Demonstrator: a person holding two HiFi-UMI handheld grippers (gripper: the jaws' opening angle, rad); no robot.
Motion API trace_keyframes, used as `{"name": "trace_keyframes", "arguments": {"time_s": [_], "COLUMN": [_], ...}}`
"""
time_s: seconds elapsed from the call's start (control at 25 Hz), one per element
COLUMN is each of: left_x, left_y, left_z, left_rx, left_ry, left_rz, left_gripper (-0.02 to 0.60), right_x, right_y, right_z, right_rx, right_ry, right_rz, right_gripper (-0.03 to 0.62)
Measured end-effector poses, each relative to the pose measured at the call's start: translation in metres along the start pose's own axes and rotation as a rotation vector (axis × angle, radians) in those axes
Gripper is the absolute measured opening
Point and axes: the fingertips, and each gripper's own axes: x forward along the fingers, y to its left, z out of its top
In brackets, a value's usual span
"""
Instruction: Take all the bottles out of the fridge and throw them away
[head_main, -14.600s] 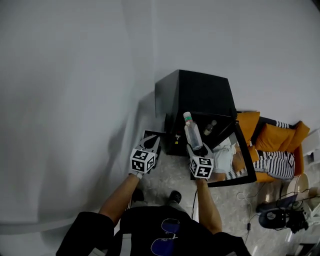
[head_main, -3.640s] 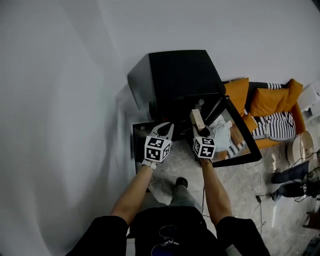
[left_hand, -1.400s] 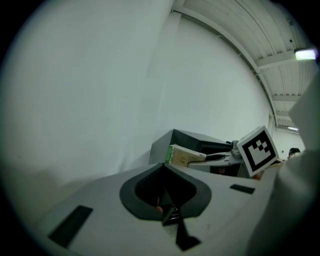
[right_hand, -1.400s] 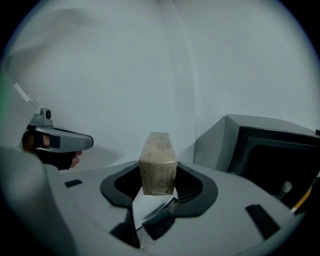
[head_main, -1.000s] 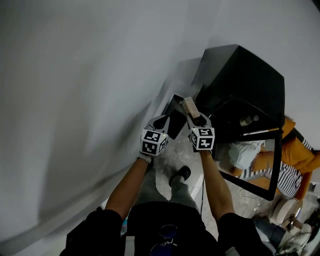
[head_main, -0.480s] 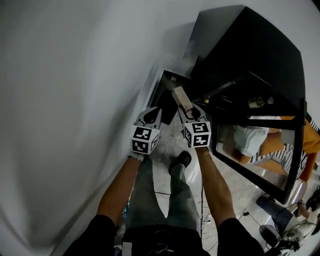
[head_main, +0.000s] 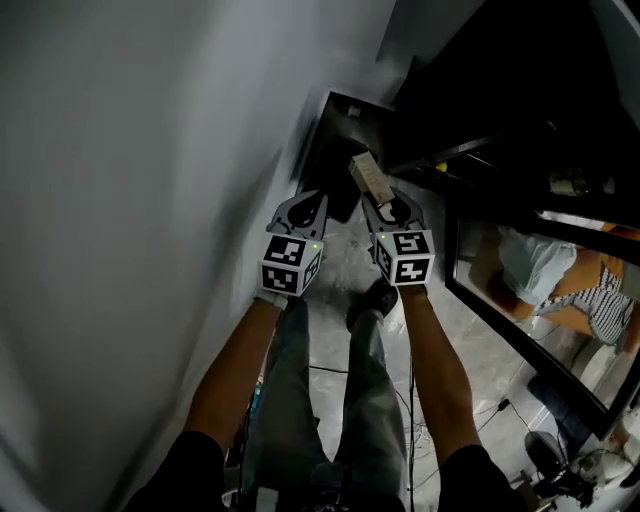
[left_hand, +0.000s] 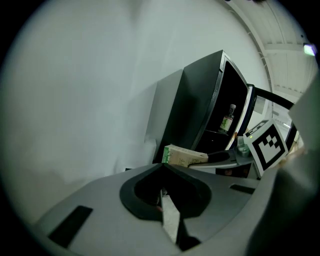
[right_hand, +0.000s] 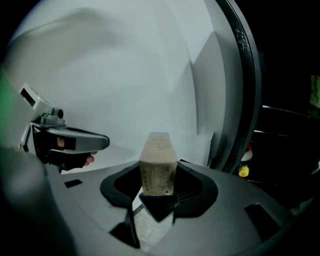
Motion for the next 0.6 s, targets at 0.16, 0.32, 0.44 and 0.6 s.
{"name": "trace_keyframes", "arguments": {"time_s": [0.16,0.32,0.44,0.6], "left_x": [0.018,0.021,0.018,0.015], "left_y": [0.008,0.010,0.011,0.021], "left_z": [-0.023,-0.028,-0.033,-0.036], "left_rx": [0.002,-0.002,-0.007,-0.015], "left_ry": [0.016,0.025,0.033,0.033], "left_rz": [-0.005,-0.006,-0.009,-0.004], "left_gripper": [0.002,0.002,0.002,0.002], "right_x": [0.015,0.021,0.028,0.049], "right_y": [-0.004,-0.008,-0.007,0.000], "right_z": [-0.031,-0.048,-0.059,-0.059], "right_rx": [-0.003,0.001,0.006,0.003], "right_ry": [0.036,0.074,0.112,0.143], "right_rz": [-0.003,-0.005,-0.006,-0.007], "right_gripper": [0.183,0.183,0.183,0.183]}}
